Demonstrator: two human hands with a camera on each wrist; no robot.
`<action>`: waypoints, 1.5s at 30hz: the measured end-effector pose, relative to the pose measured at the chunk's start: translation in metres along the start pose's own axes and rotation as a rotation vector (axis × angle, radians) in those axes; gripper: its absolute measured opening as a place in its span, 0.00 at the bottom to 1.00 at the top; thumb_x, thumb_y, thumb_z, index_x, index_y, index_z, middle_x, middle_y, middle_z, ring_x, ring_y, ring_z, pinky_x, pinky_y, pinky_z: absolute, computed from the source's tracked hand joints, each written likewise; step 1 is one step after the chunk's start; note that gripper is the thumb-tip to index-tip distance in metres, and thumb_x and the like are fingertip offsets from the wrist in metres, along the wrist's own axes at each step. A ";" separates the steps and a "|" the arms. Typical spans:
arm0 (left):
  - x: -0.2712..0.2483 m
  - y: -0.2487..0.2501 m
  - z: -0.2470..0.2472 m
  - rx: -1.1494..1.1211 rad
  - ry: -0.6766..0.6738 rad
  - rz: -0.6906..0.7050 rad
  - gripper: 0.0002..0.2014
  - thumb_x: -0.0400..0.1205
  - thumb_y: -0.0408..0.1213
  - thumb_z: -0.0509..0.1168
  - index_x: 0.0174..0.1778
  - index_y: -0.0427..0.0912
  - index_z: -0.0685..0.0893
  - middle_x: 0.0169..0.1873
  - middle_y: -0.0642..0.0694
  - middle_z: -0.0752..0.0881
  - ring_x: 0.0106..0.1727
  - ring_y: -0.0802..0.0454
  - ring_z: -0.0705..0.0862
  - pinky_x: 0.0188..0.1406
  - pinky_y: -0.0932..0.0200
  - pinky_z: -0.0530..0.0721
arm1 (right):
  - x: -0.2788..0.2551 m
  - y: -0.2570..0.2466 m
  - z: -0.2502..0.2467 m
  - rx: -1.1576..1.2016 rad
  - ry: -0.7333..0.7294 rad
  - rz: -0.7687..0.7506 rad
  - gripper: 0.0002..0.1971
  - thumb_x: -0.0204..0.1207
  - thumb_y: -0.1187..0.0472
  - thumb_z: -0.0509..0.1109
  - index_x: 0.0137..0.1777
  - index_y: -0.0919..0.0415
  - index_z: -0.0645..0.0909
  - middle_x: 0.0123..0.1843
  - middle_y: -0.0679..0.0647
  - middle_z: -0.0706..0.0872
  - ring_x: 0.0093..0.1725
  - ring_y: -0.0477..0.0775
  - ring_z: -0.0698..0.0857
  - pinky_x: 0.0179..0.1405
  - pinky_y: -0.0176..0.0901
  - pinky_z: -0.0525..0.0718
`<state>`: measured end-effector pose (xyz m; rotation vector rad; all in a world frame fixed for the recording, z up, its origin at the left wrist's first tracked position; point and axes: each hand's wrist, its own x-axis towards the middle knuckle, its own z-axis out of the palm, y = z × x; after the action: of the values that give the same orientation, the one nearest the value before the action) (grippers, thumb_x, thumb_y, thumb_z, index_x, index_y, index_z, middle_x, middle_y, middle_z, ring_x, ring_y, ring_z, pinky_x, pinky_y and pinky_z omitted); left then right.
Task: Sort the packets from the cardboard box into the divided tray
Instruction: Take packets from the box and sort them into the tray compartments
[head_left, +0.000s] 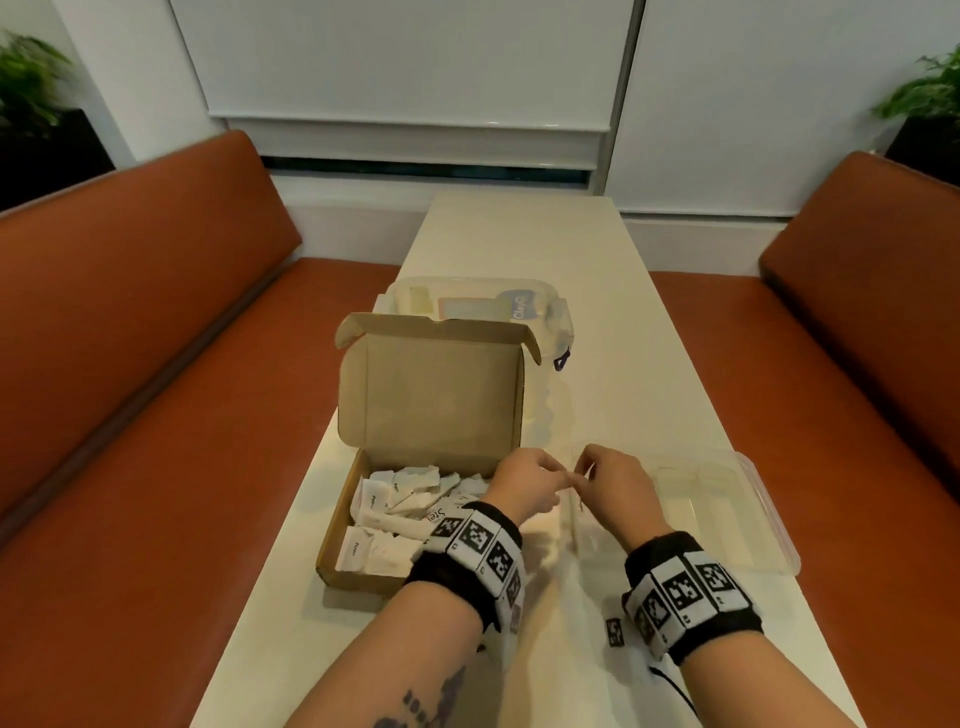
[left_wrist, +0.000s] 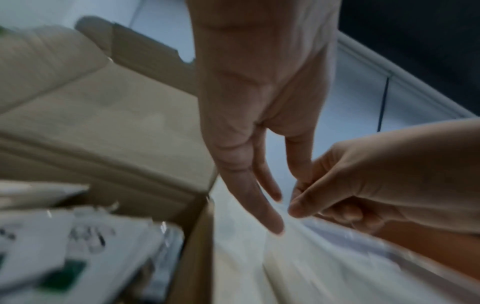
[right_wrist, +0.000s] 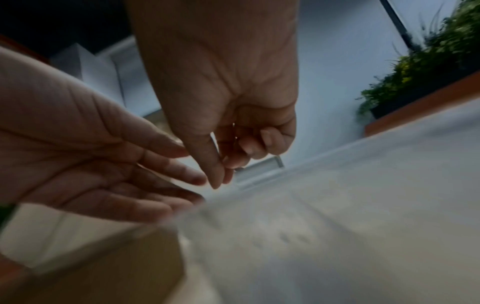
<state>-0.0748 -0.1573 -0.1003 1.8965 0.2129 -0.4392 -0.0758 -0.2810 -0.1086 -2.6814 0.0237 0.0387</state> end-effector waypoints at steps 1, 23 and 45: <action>-0.004 0.003 -0.011 -0.033 -0.043 -0.029 0.08 0.80 0.35 0.69 0.51 0.36 0.83 0.42 0.41 0.85 0.38 0.47 0.86 0.47 0.51 0.89 | -0.001 -0.011 -0.002 -0.001 -0.002 -0.003 0.08 0.77 0.54 0.69 0.45 0.58 0.81 0.41 0.53 0.86 0.40 0.53 0.82 0.37 0.41 0.76; -0.026 -0.066 -0.119 0.118 0.342 -0.172 0.10 0.81 0.29 0.62 0.53 0.31 0.86 0.55 0.33 0.86 0.59 0.36 0.84 0.60 0.46 0.84 | 0.003 -0.115 0.083 -0.213 -0.414 -0.034 0.32 0.73 0.59 0.75 0.73 0.65 0.65 0.72 0.65 0.73 0.71 0.67 0.72 0.68 0.55 0.74; -0.030 -0.037 -0.102 -0.694 0.177 -0.043 0.23 0.81 0.57 0.63 0.67 0.47 0.74 0.59 0.41 0.84 0.57 0.41 0.86 0.55 0.38 0.87 | -0.004 -0.121 0.013 0.637 -0.270 -0.101 0.14 0.76 0.59 0.72 0.58 0.62 0.76 0.53 0.56 0.86 0.47 0.51 0.88 0.43 0.43 0.88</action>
<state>-0.0950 -0.0476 -0.0887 1.2465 0.4594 -0.1855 -0.0772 -0.1666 -0.0663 -2.0188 -0.1584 0.3070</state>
